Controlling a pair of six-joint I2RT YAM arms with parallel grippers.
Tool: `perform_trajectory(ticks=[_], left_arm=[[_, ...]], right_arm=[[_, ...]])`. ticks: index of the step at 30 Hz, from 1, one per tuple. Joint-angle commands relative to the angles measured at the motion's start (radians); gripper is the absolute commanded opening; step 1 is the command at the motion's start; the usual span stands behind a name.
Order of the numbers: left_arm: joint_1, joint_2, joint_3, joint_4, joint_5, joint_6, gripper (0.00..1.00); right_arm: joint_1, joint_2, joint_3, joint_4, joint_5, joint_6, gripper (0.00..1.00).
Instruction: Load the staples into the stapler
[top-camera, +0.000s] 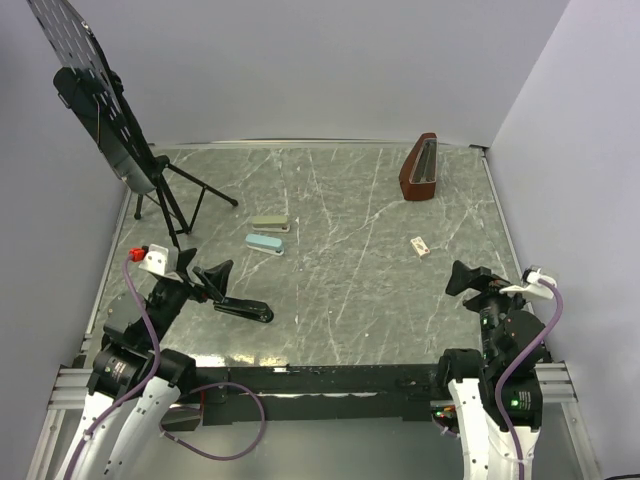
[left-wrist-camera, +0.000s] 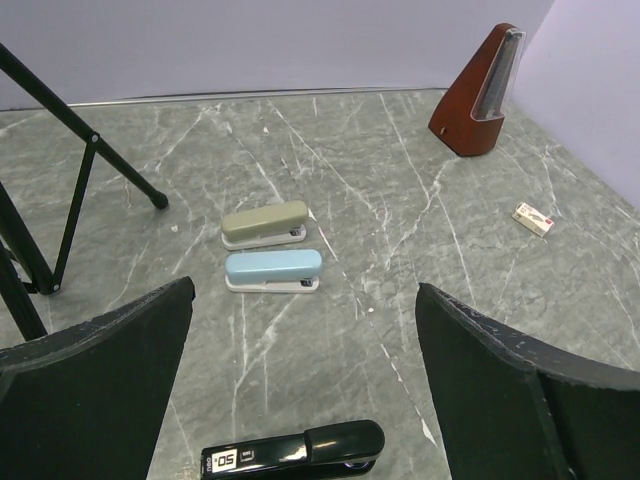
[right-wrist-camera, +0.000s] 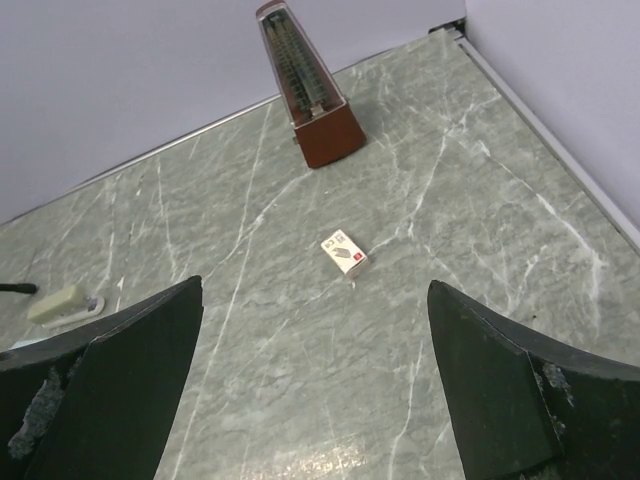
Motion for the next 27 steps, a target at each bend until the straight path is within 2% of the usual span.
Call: perform_trajectory(ticks=[1,5,9,15,19,27], left_arm=[[0.006,-0.003,0.027,0.023,-0.011,-0.002,0.97],[0.006,-0.005,0.026,0.027,-0.008,-0.002,0.97],[0.006,0.006,0.029,0.027,0.013,-0.001,0.97],[0.006,0.0,0.012,0.047,0.025,-0.008,0.97],[0.004,0.023,0.015,0.047,0.033,-0.014,0.97],[0.004,0.095,0.026,0.044,0.082,-0.016,0.97]], right_arm=[[0.007,0.02,-0.012,0.048,-0.059,-0.003,1.0],[0.007,0.106,-0.021,0.074,-0.124,0.025,1.0],[0.007,0.257,-0.003,0.085,-0.184,0.054,1.0],[0.007,0.568,0.028,0.111,-0.158,0.065,1.0],[0.007,0.747,0.044,0.169,-0.148,0.036,1.0],[0.009,1.155,0.23,0.217,-0.19,-0.108,0.99]])
